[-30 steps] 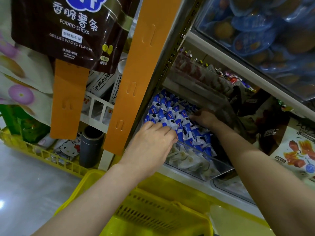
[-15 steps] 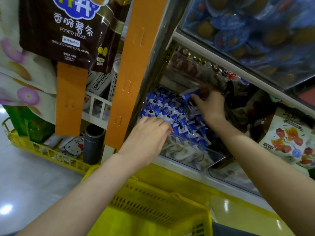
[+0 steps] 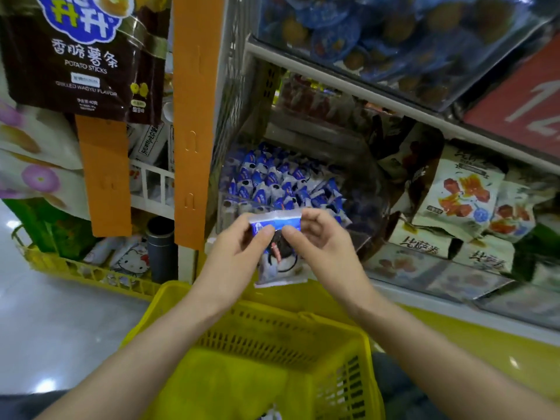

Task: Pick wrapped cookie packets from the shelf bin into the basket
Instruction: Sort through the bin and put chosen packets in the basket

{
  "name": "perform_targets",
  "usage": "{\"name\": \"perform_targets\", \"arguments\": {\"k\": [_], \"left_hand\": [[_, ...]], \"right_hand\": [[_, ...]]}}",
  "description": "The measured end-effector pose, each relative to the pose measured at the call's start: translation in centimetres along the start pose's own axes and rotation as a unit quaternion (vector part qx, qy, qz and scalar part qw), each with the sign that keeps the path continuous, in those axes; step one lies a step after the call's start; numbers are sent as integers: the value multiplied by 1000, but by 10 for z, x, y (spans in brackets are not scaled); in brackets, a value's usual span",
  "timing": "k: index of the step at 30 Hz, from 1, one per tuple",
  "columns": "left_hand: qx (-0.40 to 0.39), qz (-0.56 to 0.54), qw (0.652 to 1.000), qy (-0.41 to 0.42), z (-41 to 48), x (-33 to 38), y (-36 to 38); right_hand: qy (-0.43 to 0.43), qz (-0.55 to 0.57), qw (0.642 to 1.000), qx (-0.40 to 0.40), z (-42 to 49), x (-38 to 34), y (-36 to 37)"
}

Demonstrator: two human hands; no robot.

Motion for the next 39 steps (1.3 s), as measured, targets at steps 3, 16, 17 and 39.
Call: {"name": "perform_targets", "arguments": {"k": [3,16,17,39], "left_hand": [[-12,30,998,-51,-10,-17,3],[0,100,987,-127,-20,-50,5],[1,92,986,-136,-20,-51,5],[93,-3,990,-104,-18,-46,-12]], "right_hand": [[70,20,997,-38,-11,24,3],[116,1,991,-69,-30,55,10],[79,-59,993,-63,-29,53,8],[225,-28,965,-130,-33,67,1]]}}
Point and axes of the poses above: each hand's wrist, its own z-axis towards the middle knuckle, its own y-axis out of the palm, x = y × z, the point moved 5 cm from there along z, towards the middle knuckle, and after that the axes turned 1 degree about -z, right-handed, at the moved point
